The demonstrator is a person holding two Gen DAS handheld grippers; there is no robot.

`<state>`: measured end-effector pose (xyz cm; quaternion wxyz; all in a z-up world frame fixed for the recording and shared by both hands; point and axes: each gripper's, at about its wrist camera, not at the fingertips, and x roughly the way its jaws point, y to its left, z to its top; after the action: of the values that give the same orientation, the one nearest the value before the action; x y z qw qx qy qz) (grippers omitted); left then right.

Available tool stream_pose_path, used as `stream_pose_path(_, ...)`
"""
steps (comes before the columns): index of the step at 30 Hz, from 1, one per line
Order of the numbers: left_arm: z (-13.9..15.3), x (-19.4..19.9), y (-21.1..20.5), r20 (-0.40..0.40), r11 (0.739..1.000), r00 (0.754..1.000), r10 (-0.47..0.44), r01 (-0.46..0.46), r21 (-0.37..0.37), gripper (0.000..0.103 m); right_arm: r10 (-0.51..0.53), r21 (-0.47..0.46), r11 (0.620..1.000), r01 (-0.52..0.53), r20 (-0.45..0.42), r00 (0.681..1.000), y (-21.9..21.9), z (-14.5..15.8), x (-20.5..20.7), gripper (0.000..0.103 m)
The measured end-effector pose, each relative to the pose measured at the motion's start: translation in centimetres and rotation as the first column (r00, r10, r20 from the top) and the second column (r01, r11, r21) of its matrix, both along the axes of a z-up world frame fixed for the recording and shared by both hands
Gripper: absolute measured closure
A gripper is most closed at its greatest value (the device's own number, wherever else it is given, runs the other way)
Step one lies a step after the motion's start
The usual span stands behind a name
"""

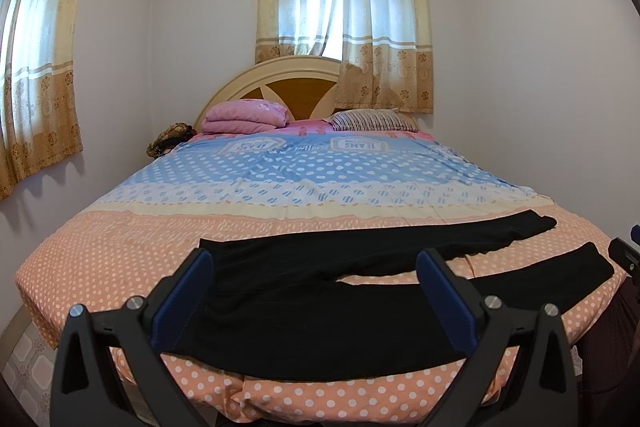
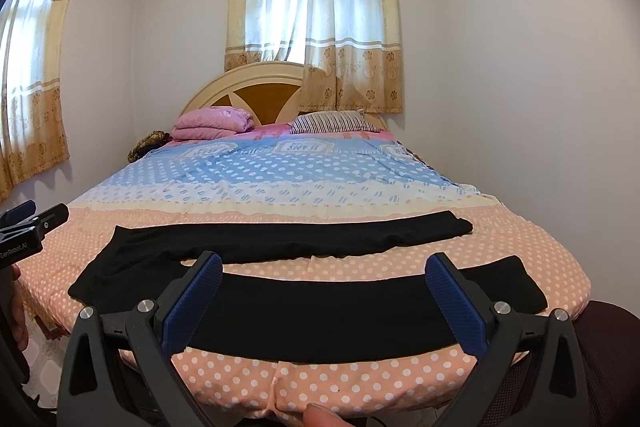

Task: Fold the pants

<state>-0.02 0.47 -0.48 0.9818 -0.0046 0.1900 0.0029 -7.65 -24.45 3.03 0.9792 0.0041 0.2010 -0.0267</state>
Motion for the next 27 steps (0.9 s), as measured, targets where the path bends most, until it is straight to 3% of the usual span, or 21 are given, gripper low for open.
stream_pose_path(27,-0.22,0.14,0.42,-0.006,1.000,1.000,0.002,-0.002,-0.001,0.000,-0.002,-0.001,1.000,0.002,-0.017,1.000,-0.31,-0.48,0.40,0.001)
